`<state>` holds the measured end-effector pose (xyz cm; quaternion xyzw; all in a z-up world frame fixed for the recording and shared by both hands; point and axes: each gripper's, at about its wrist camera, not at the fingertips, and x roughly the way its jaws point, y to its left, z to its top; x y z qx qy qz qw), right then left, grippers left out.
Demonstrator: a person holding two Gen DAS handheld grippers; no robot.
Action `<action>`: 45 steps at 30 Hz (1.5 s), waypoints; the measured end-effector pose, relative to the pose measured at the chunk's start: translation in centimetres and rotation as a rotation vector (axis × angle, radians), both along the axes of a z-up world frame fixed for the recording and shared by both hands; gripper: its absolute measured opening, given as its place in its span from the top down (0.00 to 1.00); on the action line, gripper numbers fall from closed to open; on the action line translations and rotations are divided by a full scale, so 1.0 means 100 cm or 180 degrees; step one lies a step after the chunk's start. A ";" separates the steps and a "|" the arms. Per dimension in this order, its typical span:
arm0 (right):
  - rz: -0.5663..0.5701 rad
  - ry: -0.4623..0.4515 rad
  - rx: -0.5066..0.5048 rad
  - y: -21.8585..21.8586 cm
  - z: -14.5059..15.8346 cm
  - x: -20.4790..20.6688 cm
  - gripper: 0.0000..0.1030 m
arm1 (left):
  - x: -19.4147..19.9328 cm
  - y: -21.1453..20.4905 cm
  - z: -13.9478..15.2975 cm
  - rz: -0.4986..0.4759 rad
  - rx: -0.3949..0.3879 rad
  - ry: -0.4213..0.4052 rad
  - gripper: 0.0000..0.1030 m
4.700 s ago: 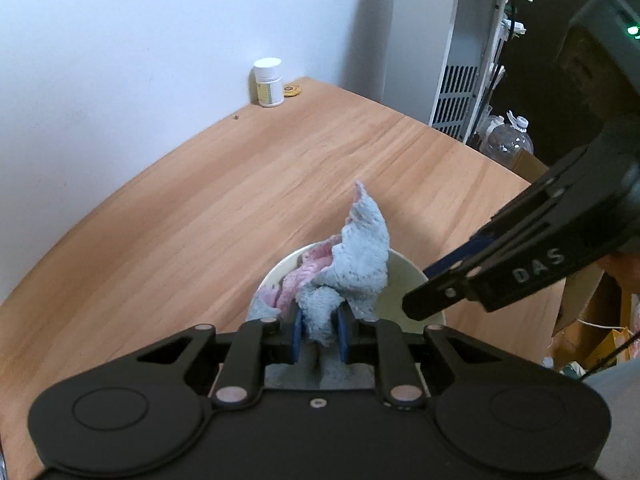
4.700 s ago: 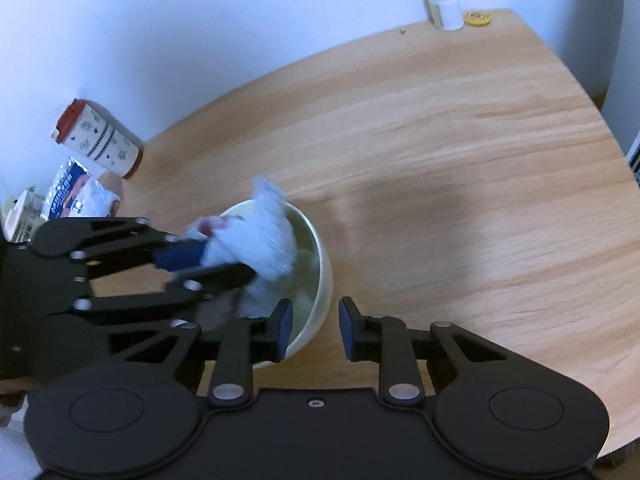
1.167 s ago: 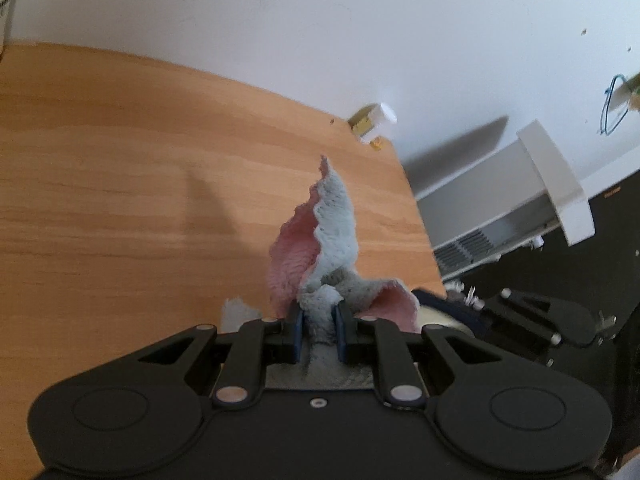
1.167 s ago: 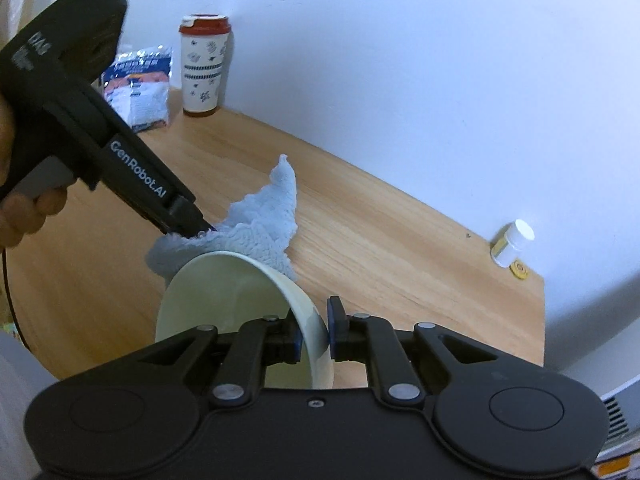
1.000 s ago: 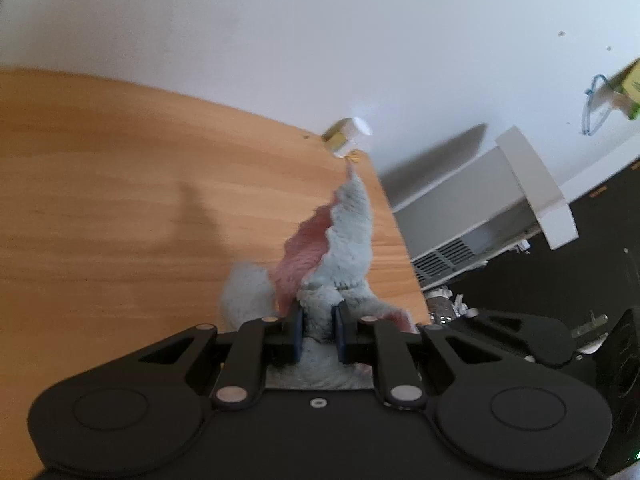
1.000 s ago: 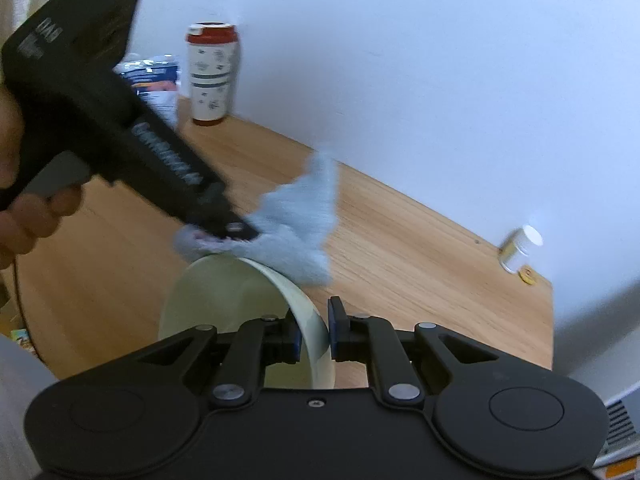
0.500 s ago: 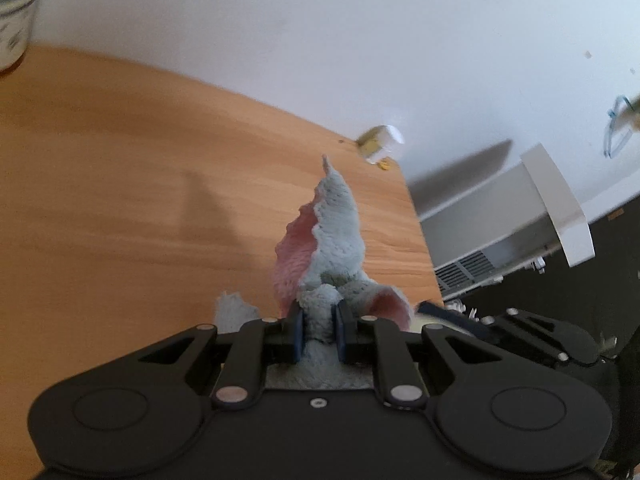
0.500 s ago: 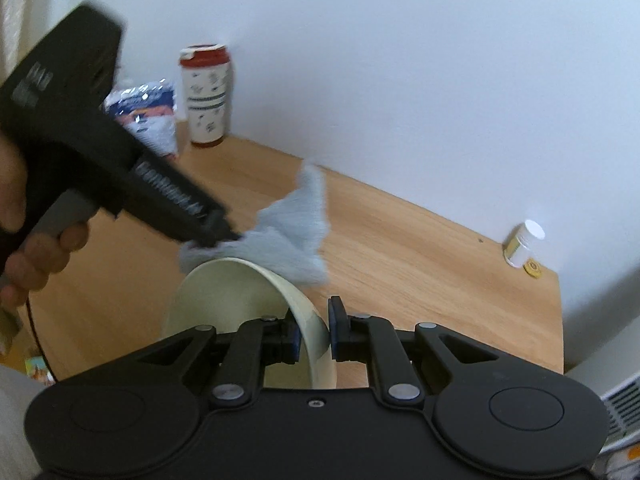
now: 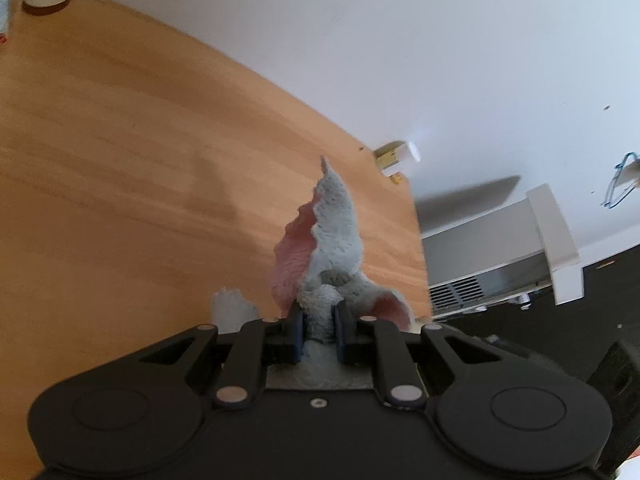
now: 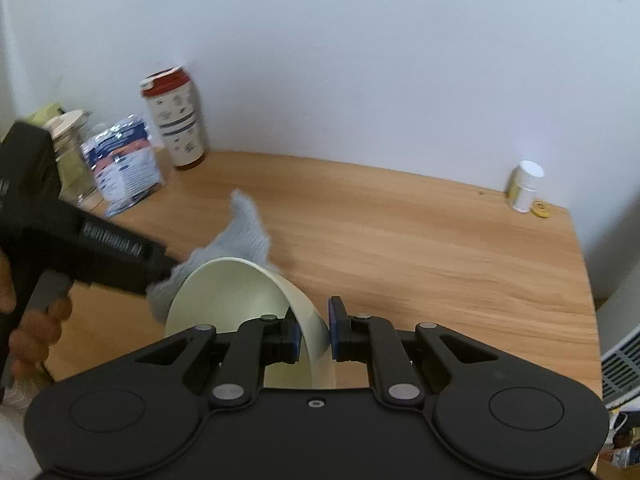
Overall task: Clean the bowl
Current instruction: 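Rub the towel on the bowl's outer wall with the left gripper while the right gripper holds the rim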
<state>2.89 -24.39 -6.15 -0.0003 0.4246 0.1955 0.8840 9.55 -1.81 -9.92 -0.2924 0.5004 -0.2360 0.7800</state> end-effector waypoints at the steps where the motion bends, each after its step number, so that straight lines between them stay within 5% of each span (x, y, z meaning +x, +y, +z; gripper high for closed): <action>1: 0.0026 0.0018 0.0017 0.002 0.000 -0.002 0.86 | 0.000 0.000 0.001 0.0010 0.0025 -0.0026 0.87; 9: -0.0152 0.0091 0.0219 -0.004 -0.001 0.008 0.83 | -0.005 0.019 -0.007 0.0114 0.0076 0.0039 0.87; 22: -0.0898 0.0678 0.0878 -0.037 -0.032 0.031 0.84 | -0.010 0.025 -0.029 0.0094 0.0185 0.0300 0.87; 45: -0.1283 0.1340 0.1002 -0.045 -0.073 0.029 0.85 | 0.011 0.005 -0.050 -0.0198 0.0398 0.0422 0.87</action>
